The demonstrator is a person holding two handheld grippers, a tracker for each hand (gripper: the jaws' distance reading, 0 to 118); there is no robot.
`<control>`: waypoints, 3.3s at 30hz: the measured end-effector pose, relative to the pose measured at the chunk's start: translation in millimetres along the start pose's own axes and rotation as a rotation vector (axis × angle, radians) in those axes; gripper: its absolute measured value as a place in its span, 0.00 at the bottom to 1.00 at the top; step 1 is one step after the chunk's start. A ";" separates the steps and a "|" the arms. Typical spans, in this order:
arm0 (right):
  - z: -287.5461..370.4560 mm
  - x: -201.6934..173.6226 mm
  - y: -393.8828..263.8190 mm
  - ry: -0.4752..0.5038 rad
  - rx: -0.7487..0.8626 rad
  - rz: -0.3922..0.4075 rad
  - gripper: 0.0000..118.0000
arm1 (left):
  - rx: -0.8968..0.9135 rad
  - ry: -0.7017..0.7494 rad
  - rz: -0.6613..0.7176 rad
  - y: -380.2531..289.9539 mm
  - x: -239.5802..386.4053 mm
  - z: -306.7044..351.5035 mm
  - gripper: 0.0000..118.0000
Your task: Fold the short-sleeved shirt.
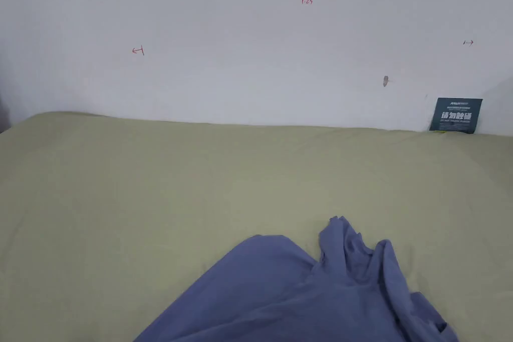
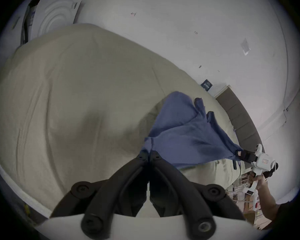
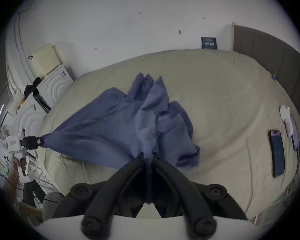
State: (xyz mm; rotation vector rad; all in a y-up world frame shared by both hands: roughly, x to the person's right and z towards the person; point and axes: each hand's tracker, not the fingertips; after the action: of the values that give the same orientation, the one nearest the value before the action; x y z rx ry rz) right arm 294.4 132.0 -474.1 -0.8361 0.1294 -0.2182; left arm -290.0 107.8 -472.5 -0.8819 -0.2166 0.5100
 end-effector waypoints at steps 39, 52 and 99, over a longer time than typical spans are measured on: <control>87.6 -155.9 -141.9 -0.101 0.255 0.270 0.01 | 0.220 0.230 -0.406 -190.0 176.7 39.0 0.00; 95.9 -120.0 -88.0 -0.012 0.316 0.216 0.01 | 0.120 0.314 0.005 -36.6 44.1 16.4 0.77; -251.4 -14.4 238.9 -0.145 -0.449 0.385 0.03 | -0.003 0.289 -0.109 -50.0 31.1 -42.1 0.00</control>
State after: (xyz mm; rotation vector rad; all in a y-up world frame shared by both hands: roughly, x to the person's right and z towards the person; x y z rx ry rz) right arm 264.0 109.6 -819.2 -1.2491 0.2044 0.2443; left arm -230.4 68.6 -460.5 -0.9300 -0.0009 0.2768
